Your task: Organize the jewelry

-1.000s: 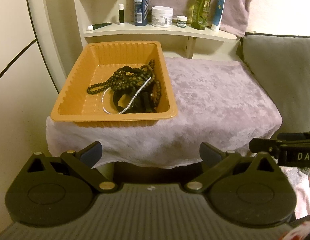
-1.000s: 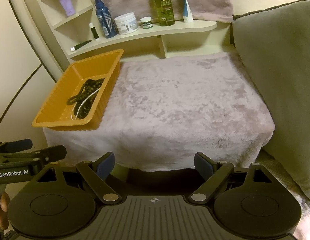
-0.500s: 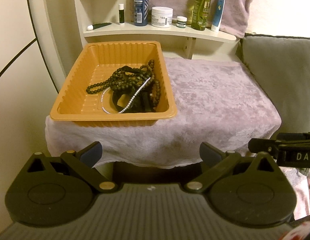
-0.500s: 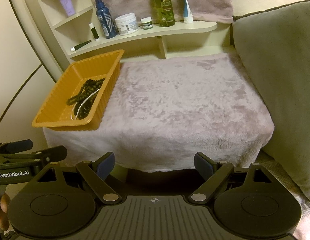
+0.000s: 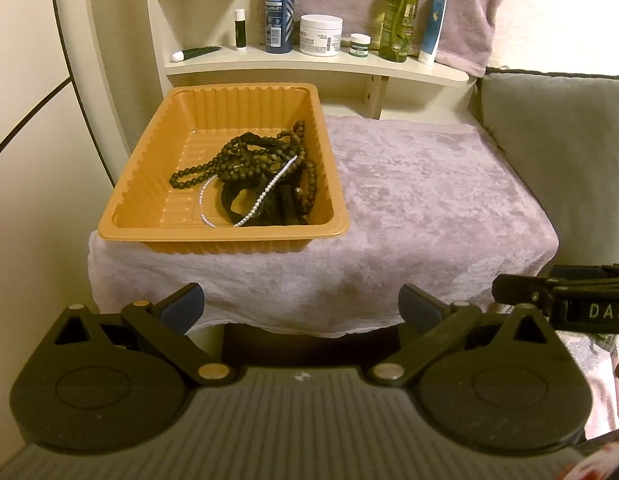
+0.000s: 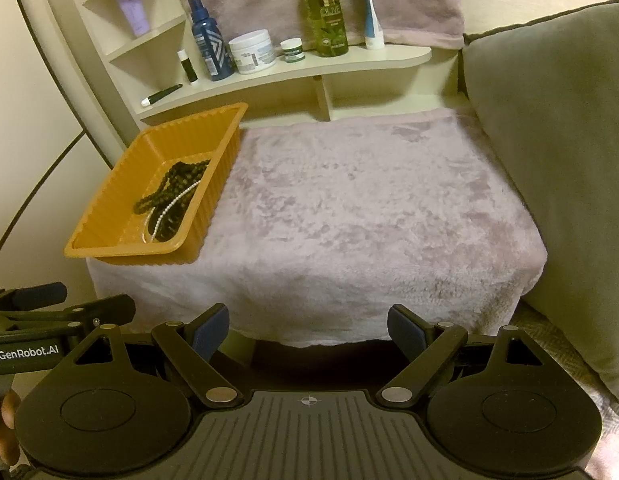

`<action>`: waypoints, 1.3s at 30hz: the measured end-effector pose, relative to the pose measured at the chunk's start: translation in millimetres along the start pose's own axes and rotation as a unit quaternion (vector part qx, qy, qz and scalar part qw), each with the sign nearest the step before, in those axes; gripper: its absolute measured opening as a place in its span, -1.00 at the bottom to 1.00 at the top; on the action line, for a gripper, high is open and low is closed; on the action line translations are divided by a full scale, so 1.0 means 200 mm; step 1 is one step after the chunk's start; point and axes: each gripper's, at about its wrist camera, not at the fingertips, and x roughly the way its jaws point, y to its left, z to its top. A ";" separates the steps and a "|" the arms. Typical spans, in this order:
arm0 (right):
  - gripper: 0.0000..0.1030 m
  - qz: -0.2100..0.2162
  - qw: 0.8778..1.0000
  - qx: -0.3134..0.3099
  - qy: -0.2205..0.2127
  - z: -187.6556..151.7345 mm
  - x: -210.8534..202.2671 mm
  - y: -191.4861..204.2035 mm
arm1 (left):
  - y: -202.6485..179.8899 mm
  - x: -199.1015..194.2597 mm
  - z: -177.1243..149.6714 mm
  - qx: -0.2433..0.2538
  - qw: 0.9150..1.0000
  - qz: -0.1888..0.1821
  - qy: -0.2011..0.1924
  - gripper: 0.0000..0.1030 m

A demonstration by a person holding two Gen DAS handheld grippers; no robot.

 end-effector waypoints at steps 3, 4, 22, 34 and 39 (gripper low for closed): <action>0.67 0.000 1.000 0.000 0.000 0.00 0.00 0.00 | -0.01 0.00 0.00 0.001 1.000 0.000 0.000 0.99; 0.67 0.000 1.000 0.000 0.000 0.00 0.00 0.00 | -0.01 0.00 0.00 0.000 1.000 0.000 0.000 0.99; 0.67 -0.001 1.000 -0.001 -0.001 0.00 0.00 0.00 | -0.01 0.00 0.00 -0.001 1.000 0.000 0.000 0.99; 0.67 0.000 1.000 0.000 -0.001 0.00 0.00 0.00 | -0.01 0.00 0.00 -0.001 1.000 -0.001 -0.001 0.99; 0.67 0.000 1.000 -0.002 -0.002 0.00 0.00 0.00 | -0.01 -0.01 0.00 -0.001 1.000 -0.001 -0.001 0.99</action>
